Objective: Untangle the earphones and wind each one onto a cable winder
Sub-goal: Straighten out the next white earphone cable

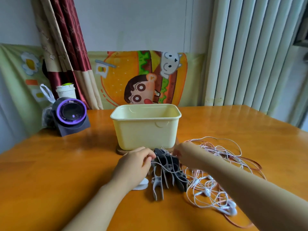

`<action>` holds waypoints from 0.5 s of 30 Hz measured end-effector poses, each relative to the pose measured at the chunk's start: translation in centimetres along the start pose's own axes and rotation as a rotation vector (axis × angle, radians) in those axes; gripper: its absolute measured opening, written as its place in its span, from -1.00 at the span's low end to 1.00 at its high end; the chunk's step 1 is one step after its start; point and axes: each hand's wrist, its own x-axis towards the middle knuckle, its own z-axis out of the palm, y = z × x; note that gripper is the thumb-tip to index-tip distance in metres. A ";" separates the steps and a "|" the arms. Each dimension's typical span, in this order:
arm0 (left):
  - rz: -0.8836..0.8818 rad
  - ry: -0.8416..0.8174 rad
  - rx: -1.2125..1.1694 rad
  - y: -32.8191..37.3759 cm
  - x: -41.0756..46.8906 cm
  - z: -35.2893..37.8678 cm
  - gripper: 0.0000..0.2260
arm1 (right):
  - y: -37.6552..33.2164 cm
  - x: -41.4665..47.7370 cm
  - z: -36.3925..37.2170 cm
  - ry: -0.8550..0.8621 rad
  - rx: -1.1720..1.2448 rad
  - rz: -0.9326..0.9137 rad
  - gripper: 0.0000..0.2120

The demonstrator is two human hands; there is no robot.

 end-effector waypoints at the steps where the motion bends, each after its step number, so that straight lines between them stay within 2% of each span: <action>1: 0.003 0.004 0.001 0.2 0.0 -0.1 -0.82 | 0.0 0.3 -0.2 0.031 -0.008 0.005 -0.77; 4: -0.015 0.021 -0.032 0.7 -0.1 -0.8 -0.82 | 0.0 0.3 -2.0 0.135 0.008 -0.035 -0.78; 6: -0.021 0.055 -0.080 1.0 0.5 -1.6 -0.80 | -0.2 -0.2 -4.2 0.289 0.055 -0.071 -0.79; 10: -0.002 0.206 -0.240 3.5 3.6 -4.5 -0.51 | -1.9 -1.4 -9.7 0.590 0.083 -0.216 -0.82; 13: 0.020 0.104 -0.402 6.5 6.6 -7.1 -0.41 | -4.1 -2.4 -13.4 0.598 0.241 -0.337 -0.82; 15: 0.013 0.021 -0.489 7.5 8.2 -8.1 -0.50 | -5.0 -2.7 -15.0 0.574 0.316 -0.382 -0.82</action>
